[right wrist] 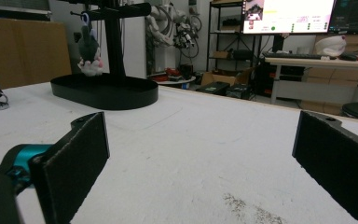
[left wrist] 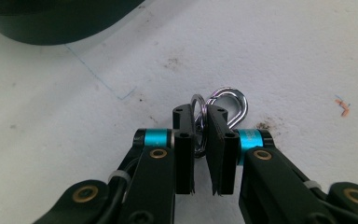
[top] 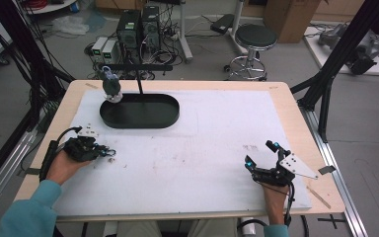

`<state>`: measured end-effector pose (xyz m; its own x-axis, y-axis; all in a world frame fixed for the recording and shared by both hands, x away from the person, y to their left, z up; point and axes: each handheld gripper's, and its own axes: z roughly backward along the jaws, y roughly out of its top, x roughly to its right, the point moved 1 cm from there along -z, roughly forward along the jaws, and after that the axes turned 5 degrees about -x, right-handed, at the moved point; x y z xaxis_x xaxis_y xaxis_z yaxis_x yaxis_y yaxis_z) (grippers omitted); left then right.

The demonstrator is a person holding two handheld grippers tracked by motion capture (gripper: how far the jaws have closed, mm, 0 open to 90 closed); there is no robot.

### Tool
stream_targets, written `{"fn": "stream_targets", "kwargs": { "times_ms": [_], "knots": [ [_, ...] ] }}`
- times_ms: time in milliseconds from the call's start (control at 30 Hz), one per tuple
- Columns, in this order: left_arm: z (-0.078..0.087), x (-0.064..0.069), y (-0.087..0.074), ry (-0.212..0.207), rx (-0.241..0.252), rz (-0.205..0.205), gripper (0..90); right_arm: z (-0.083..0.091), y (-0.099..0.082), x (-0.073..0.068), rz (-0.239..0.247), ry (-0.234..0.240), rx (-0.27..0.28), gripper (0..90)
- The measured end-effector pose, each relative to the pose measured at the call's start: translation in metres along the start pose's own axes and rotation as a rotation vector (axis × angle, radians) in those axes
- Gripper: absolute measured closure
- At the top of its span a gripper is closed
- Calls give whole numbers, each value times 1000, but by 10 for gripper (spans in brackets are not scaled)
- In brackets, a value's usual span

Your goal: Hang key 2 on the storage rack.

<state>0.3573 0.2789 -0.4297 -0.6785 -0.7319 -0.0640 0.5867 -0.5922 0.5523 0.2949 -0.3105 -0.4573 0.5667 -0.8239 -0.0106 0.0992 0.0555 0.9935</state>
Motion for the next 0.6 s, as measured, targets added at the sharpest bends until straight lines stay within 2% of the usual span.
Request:
{"fn": "stream_targets", "kwargs": {
  "times_ms": [333,400,600],
  "knots": [
    [0,-2,0,0,8,14,824,0,0,0,0,0,0,29],
    [1,-2,0,8,11,13,838,0,0,0,0,0,0,29],
    [2,-4,-1,-1,17,24,865,0,0,0,1,1,-1,29]
  ]
}}
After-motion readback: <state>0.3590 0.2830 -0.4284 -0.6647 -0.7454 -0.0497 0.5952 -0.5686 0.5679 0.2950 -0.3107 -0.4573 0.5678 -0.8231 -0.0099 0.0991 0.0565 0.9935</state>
